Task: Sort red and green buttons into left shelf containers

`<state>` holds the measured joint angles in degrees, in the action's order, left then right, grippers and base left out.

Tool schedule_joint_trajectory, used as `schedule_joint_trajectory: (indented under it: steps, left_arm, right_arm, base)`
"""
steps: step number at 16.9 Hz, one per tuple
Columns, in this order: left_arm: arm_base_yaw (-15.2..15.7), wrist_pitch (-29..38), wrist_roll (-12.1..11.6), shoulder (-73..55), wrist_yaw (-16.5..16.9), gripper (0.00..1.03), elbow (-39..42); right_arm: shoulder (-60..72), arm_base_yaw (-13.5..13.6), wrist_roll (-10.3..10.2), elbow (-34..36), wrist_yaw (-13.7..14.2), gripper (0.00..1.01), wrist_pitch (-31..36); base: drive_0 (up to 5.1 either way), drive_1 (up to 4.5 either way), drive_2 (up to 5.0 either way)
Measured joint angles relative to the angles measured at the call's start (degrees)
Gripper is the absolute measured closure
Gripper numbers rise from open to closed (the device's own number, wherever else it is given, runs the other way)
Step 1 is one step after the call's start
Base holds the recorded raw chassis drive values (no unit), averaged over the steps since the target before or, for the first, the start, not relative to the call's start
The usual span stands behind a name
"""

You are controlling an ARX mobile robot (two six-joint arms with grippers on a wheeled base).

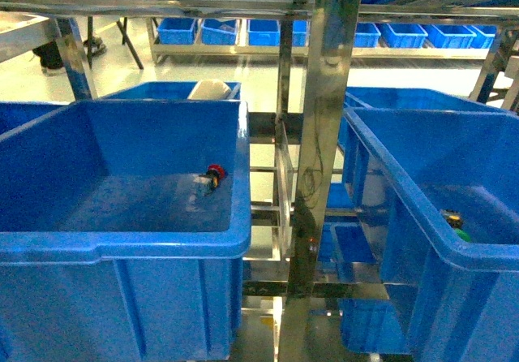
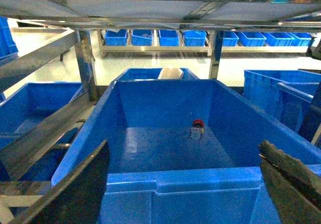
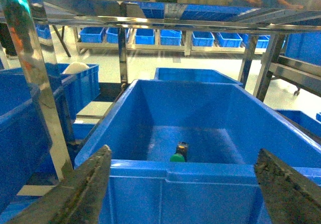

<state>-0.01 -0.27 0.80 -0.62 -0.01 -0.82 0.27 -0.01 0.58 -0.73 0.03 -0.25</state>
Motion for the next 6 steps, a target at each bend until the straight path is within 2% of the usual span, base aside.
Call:
schedule_joint_trajectory:
  steps: [1, 2, 3, 6]
  left_arm:
    - [0.0, 0.0, 0.0, 0.0, 0.0, 0.03, 0.0]
    - [0.0, 0.0, 0.0, 0.0, 0.0, 0.06, 0.0]
    - [0.0, 0.0, 0.0, 0.0, 0.0, 0.05, 0.0]
    - [0.0, 0.0, 0.0, 0.0, 0.0, 0.05, 0.0]
  right_arm:
    - [0.0, 0.0, 0.0, 0.0, 0.0, 0.09, 0.0]
    - [0.0, 0.0, -0.2, 0.0, 0.0, 0.01, 0.0]
    - [0.0, 0.0, -0.1, 0.0, 0.0, 0.04, 0.0]
    - [0.0, 0.0, -0.1, 0.0, 0.0, 0.03, 0.0]
  base:
    - [0.0, 0.0, 0.0]
    - [0.0, 0.0, 0.0]
    - [0.0, 0.0, 0.0]
    - [0.0, 0.0, 0.0]
